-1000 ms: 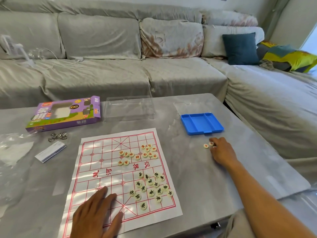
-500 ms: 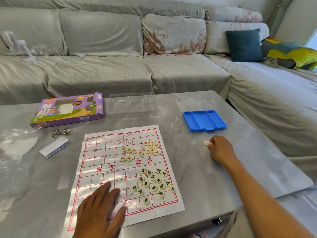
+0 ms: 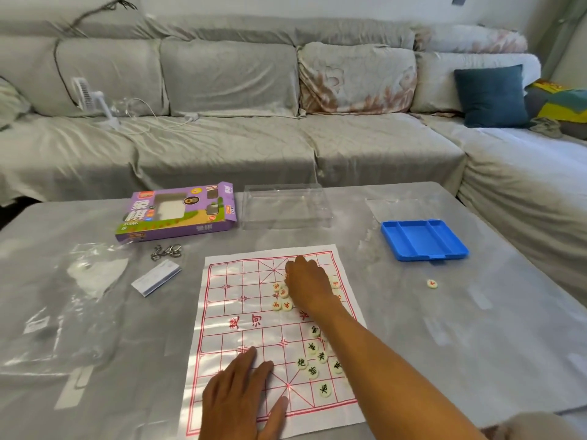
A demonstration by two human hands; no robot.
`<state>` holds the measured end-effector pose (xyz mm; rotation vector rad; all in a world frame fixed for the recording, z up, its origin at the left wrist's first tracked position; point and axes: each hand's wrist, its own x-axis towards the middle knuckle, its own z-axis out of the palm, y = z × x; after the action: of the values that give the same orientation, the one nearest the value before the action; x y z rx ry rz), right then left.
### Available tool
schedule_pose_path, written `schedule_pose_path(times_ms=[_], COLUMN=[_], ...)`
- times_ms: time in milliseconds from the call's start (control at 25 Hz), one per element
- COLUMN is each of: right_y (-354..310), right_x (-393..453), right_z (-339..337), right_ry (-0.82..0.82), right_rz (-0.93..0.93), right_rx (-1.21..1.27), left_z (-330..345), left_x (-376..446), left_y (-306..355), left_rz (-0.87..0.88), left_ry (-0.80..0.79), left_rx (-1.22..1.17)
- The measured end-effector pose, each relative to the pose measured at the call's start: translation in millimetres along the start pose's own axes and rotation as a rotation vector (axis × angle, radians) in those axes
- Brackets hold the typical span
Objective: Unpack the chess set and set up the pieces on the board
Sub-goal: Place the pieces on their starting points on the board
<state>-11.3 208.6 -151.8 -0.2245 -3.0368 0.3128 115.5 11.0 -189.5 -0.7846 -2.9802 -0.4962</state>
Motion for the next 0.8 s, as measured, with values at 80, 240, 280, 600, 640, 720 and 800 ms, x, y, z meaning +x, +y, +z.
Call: schedule_pose_path(times_ms=[80,240,280,600,640,720,800], right_y=[5,84,117,237,235,220,190], right_x=[-7,-34,-44,-95,-95,-95,-91], right_z=[-5,-39,-48,-46,-46,-49,-54], right_ry=[0.065,0.171,0.182,0.069,0.076,0.081,0.125], right_rz=[-0.045,0.047,0.156,0.371,0.374,0.359,0.285], right_rx=[-0.02,-0.06,-0.075,-0.004,0.002,0.048,0.154], left_z=[2,6,7,2,0,-2,-3], left_x=[1,-1,-2,-6,-6,-7,-9], left_y=[-1,0,-1,4,5,7,10], left_rz=[0.001,-0.015,-0.016,-0.086,-0.092,-0.096,-0.107], left_ry=[0.019,0.015,0.016,-0.075,-0.076,-0.084,-0.093], left_rx=[0.006,0.002,0.012,0.075,0.059,0.038,0.001])
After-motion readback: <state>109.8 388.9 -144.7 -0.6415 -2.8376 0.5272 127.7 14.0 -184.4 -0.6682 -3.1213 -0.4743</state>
